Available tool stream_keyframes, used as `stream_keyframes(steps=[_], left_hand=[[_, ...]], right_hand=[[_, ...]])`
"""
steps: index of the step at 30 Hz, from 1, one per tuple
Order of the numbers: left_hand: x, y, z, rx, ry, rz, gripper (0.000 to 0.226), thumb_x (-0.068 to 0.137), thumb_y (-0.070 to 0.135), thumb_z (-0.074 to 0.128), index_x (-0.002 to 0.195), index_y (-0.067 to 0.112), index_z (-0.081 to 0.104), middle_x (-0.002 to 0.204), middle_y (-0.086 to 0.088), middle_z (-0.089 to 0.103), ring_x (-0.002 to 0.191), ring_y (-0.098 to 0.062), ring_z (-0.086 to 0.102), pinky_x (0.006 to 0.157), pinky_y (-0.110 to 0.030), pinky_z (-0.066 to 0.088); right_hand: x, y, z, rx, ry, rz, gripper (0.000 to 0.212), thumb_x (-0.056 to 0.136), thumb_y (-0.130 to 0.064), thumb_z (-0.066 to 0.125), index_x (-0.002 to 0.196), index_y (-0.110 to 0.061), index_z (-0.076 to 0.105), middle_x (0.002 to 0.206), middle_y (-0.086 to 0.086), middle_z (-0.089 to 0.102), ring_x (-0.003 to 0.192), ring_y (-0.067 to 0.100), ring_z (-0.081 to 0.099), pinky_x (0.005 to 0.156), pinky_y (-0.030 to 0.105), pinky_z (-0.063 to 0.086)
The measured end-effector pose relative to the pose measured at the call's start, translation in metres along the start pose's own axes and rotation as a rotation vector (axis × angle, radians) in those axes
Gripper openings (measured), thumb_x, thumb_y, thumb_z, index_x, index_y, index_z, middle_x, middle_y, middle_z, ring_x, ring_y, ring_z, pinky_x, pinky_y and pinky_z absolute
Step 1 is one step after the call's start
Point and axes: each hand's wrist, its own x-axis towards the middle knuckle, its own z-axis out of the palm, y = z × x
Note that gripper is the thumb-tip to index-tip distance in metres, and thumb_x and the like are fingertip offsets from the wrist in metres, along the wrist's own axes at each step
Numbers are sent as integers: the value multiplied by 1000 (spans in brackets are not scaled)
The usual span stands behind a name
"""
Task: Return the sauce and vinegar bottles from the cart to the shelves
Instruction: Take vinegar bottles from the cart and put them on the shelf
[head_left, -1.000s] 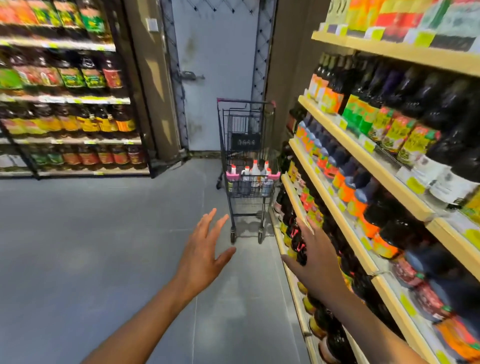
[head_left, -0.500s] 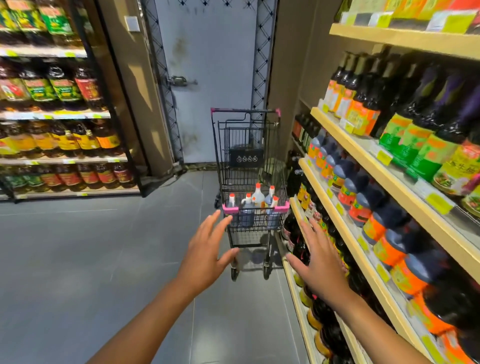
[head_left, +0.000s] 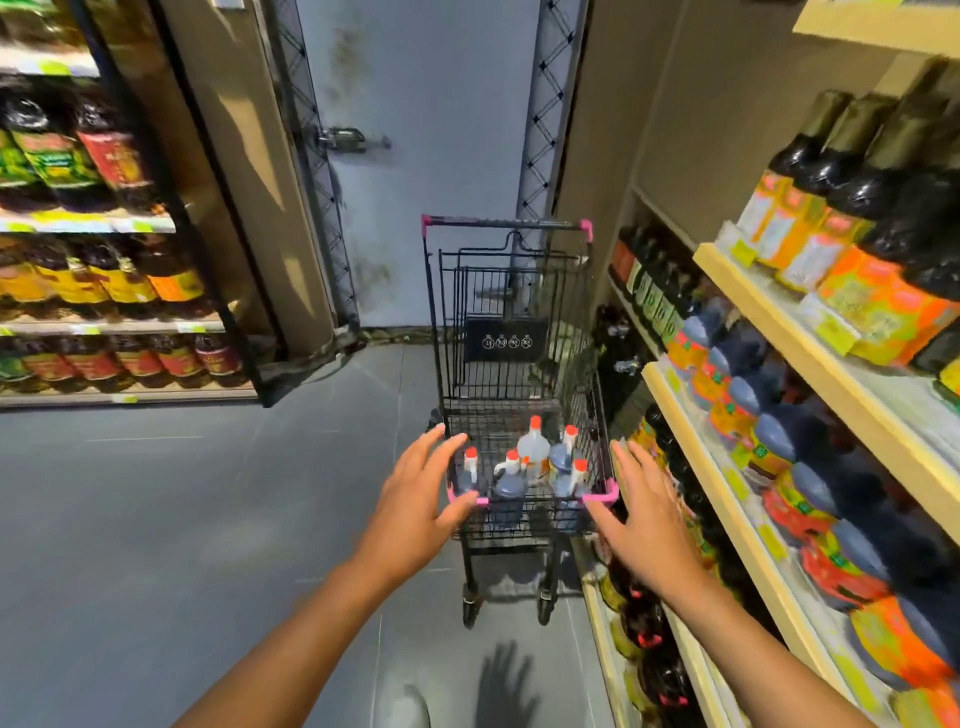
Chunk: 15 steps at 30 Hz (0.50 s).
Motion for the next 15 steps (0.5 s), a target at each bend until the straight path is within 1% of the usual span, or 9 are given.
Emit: stream_keyframes(steps=[2,6,8,10,12,13,15], left_hand=[[34,-23,2,-6,-32,-3,68,95,44,64,154,31,33,165,5,22,152,-16,21,123,-43,26],[104,-64,11,-23,-113,10,65,96,42,63,154,32,35,164,6,26,151,-13,24,123,-40,27],[138,-76,18,-22,-171,19,64,96,42,62,154,31,35,164,5,26,151,-14,24,123,-40,27],[168,-85,26,-35,-214,14,65,96,42,62,154,30,35,163,5,27,151,-14,24,123,-41,27],[199,-94,38,-53,-249,16,65,96,42,63,154,30,35,163,4,28,150,-14,26,123,-41,27],[214,-98,44,-57,-268,21,66,96,42,63,154,29,35,162,4,30,150,-14,27,123,-41,27],[244,-105,58,-67,-301,18,67,97,40,63,155,25,33,160,3,33,148,-14,29,124,-38,26]], right_hand=[[32,5,12,-2,-23,35,81,95,-46,63,160,-25,19,167,-4,13,154,15,11,122,39,20],[89,15,39,11,-58,131,78,95,-38,64,159,-22,22,166,-1,21,153,18,19,123,40,24],[115,17,48,44,-77,189,75,95,-32,65,158,-17,27,163,3,28,150,20,27,121,37,26],[137,20,58,89,-102,246,71,95,-28,66,156,-14,32,157,4,37,144,22,36,116,33,31],[160,24,65,114,-133,300,66,96,-28,65,153,-15,36,150,3,45,134,22,49,109,35,40],[173,29,70,122,-144,329,61,96,-28,65,151,-15,41,144,4,51,126,21,56,104,36,46],[198,40,79,143,-179,373,43,97,-22,64,138,-13,54,124,5,66,103,20,66,89,38,55]])
